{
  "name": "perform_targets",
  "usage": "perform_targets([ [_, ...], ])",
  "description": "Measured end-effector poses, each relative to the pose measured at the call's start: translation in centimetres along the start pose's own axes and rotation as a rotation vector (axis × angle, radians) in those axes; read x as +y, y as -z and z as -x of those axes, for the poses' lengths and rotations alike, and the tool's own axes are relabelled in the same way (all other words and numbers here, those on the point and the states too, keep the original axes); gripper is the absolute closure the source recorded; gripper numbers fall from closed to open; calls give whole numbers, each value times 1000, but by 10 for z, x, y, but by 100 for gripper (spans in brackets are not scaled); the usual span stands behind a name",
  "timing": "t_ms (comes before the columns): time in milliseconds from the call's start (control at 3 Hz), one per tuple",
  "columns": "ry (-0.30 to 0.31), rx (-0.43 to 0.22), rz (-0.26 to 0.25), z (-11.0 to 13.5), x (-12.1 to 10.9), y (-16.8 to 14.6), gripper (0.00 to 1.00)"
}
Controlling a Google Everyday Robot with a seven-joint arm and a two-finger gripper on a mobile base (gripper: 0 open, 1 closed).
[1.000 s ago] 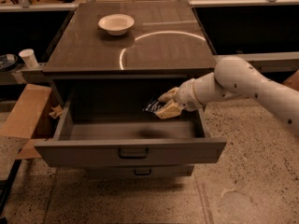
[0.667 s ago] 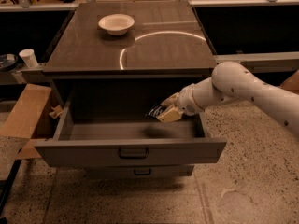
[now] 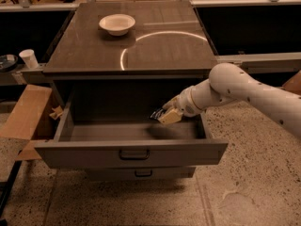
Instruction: Place rxbar blueberry into top drawer
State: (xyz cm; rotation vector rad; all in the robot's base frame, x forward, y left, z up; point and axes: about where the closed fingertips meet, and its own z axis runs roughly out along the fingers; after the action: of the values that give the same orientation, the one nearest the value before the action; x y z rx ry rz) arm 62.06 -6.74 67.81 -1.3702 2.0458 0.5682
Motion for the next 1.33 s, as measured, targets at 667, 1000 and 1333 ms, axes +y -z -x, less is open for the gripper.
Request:
perform_targets([
  [667,-14,15,5,-1,-1,-3,11],
  [1000,-15,17,5,0,-1,-3,0],
  [1333,-17,12,3,2,-1,0,0],
])
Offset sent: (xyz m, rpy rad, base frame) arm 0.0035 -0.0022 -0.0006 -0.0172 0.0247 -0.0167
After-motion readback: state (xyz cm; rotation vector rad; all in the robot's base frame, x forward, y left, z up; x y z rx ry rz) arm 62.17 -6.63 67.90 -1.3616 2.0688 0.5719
